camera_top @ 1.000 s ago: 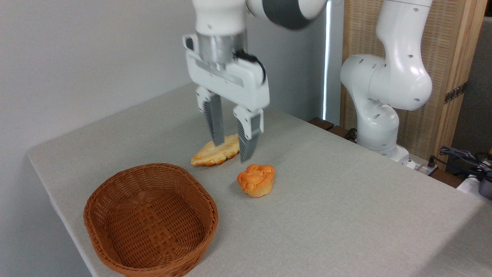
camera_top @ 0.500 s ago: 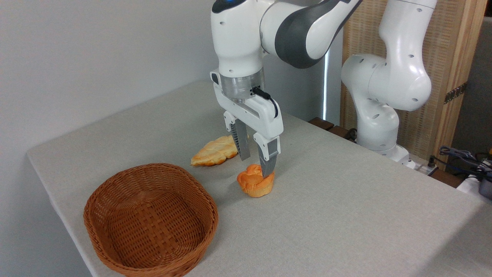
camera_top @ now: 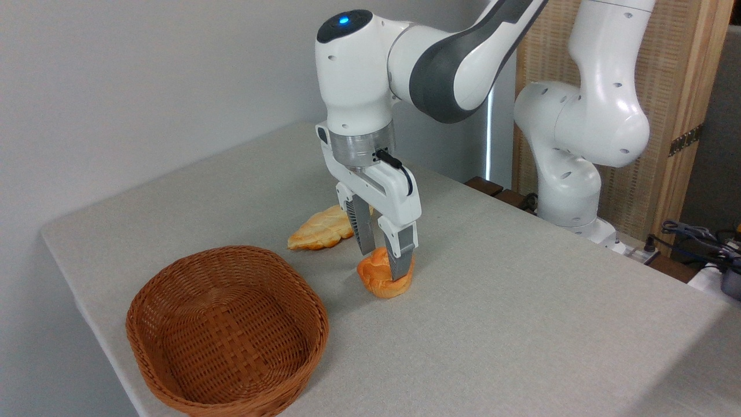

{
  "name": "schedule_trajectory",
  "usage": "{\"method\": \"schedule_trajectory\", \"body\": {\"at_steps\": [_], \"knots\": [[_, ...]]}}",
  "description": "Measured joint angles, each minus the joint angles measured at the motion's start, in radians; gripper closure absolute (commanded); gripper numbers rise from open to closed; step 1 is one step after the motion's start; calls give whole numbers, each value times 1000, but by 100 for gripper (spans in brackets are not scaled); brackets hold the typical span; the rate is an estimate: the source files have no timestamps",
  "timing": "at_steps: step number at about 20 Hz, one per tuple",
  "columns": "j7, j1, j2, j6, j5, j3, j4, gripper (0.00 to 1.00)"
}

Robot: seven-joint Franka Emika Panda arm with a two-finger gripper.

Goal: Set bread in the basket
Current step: 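Close the gripper on the orange bun, then lift the orange bun and carry it over the wicker basket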

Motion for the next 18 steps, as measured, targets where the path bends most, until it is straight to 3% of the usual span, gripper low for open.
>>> {"method": "schedule_trajectory", "body": {"at_steps": [1,3,13,18], "knots": [[10,0,0,0,0,0,-1,65],[21,-1,0,0,1,0,-1,76],[26,-12,12,0,1,-1,-2,80],[26,-12,12,0,1,-1,-1,86]]}}
